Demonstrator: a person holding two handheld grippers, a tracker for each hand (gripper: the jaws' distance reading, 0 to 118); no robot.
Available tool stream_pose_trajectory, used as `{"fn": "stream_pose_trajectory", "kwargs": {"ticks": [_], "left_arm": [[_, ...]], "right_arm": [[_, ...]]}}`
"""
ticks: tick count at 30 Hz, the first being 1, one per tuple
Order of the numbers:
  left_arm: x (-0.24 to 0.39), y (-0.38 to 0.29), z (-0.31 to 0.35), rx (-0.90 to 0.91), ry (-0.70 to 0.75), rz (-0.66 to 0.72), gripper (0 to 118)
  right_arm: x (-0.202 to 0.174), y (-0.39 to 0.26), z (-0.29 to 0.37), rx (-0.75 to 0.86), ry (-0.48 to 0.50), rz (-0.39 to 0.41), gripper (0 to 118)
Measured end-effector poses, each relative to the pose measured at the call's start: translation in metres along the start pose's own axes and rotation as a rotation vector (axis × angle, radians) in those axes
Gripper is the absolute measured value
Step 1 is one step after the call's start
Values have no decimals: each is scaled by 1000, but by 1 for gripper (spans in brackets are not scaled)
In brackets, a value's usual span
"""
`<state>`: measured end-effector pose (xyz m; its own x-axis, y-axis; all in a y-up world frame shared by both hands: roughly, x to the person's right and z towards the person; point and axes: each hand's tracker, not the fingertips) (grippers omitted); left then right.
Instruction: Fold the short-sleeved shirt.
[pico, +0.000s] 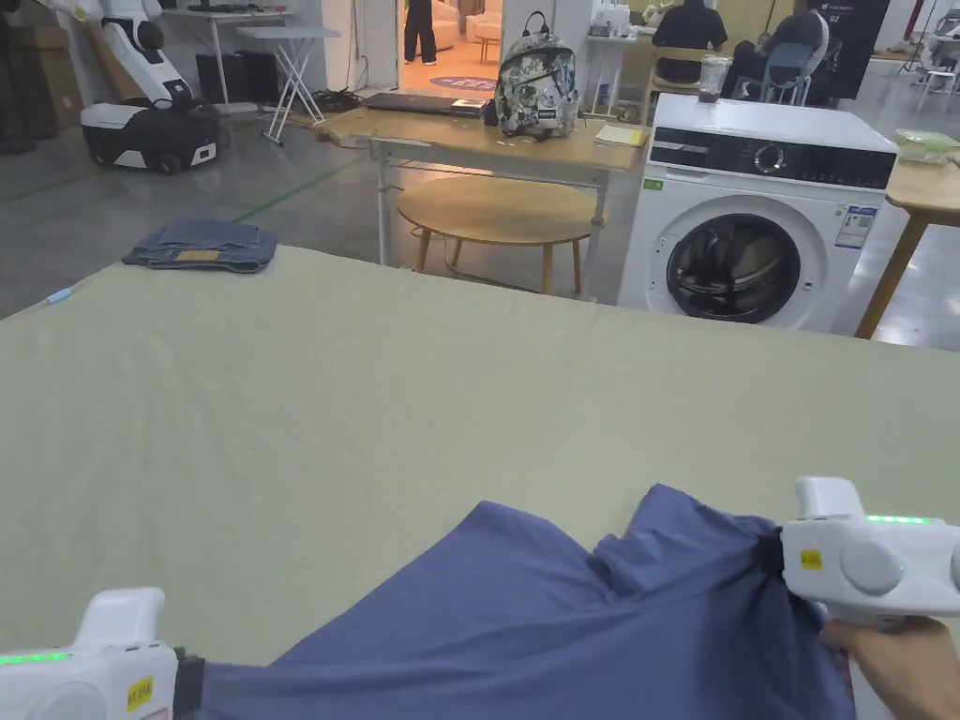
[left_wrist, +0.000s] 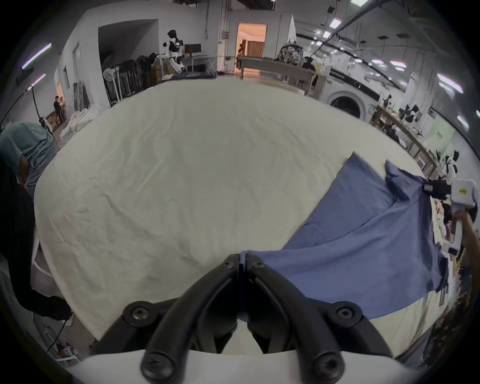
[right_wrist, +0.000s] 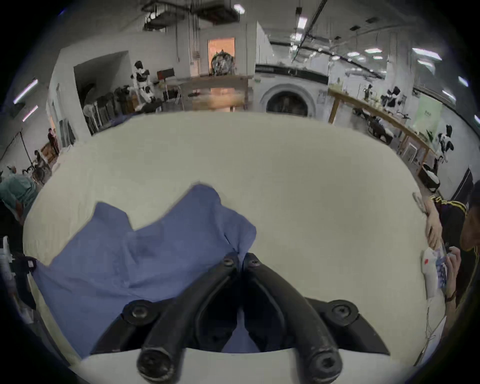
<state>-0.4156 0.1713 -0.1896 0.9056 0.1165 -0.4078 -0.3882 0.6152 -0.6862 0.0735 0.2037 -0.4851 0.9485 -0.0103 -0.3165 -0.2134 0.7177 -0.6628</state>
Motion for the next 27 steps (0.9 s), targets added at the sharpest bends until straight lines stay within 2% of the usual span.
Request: {"fn": "stream_pose_trajectory", "kwargs": {"ticks": [5, 8, 14, 19, 27], "left_arm": [[11, 27, 33, 126, -82, -30, 0], [24, 56, 54, 196, -97, -66, 0], [55, 132, 97, 342, -146, -106, 0], [91, 202, 135, 453, -160, -172, 0], [136, 295, 178, 577, -170, -220, 0]], "right_arm": [[2, 18, 64, 131, -63, 35, 1], [15, 33, 100, 214, -56, -24, 1], [41, 59, 174, 394, -199, -74, 1], [58, 85, 221, 512, -277, -68, 1], [72, 142, 271, 632, -351, -116, 1]]}}
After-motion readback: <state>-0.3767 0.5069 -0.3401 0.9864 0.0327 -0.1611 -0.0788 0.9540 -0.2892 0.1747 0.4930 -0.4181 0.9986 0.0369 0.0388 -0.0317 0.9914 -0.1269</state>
